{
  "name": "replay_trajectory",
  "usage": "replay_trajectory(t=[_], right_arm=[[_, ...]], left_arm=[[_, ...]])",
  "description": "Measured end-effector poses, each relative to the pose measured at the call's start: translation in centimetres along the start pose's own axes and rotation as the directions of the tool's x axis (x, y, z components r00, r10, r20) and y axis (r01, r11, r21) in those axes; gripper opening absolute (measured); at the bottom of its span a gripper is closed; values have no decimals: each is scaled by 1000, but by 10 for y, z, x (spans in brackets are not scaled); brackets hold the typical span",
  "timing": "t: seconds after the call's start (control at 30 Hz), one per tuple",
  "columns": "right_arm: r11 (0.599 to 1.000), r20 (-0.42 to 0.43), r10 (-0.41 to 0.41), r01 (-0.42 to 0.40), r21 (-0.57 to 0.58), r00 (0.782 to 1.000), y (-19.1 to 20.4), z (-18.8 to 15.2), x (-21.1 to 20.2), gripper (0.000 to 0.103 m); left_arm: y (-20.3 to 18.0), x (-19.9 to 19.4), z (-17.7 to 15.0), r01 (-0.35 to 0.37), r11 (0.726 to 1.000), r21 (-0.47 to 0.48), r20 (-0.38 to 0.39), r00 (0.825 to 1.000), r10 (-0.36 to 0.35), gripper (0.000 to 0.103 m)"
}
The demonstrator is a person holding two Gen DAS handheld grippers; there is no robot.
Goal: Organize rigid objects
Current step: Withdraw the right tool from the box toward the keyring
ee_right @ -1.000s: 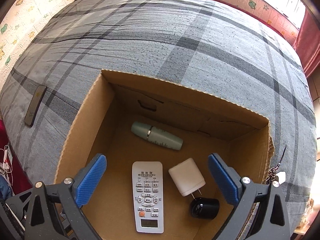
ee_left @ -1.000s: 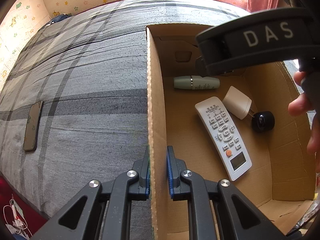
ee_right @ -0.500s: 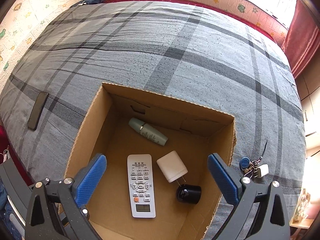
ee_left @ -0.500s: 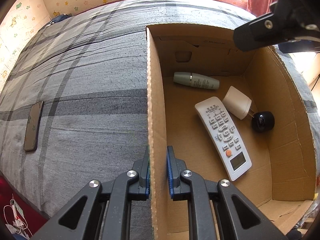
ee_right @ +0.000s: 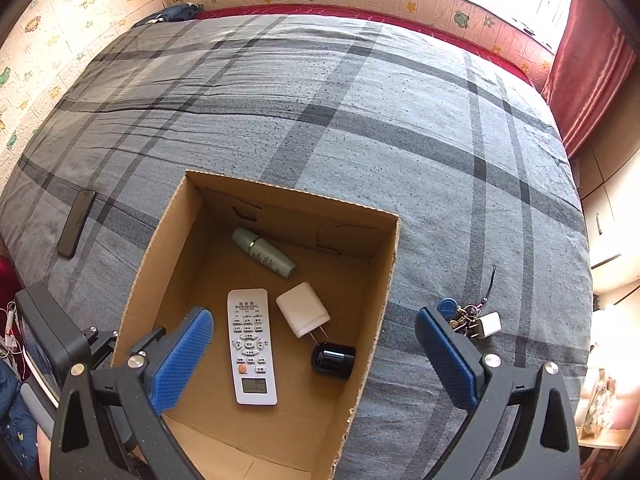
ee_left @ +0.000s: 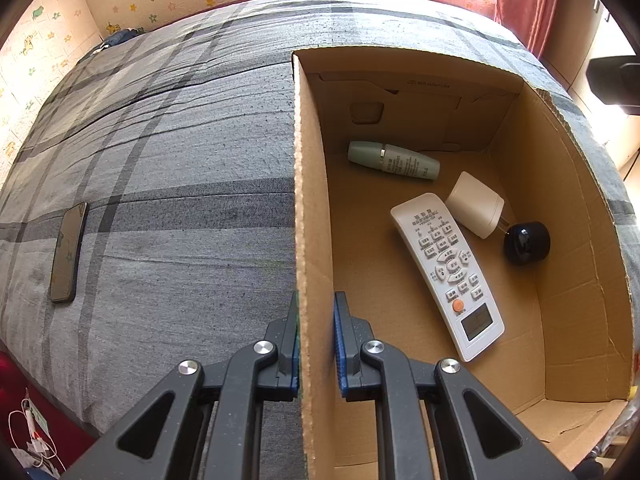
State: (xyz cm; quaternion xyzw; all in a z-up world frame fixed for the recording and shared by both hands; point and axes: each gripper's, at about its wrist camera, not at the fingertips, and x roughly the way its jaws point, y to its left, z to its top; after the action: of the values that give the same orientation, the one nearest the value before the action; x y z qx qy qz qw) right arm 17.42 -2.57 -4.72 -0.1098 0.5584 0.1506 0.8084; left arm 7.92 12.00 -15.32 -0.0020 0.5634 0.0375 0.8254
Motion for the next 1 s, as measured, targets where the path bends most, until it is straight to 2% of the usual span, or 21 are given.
replay_trajectory(t=[0.6, 1.0], right_arm=[[999, 37, -33, 33, -2, 999, -56, -44, -29, 103], [998, 27, -61, 60, 34, 998, -104, -63, -11, 103]], left_arm=[[0, 0, 0, 0, 1000, 1, 0, 1000, 0, 14], [2, 1, 0, 0, 1000, 1, -2, 1000, 0, 14]])
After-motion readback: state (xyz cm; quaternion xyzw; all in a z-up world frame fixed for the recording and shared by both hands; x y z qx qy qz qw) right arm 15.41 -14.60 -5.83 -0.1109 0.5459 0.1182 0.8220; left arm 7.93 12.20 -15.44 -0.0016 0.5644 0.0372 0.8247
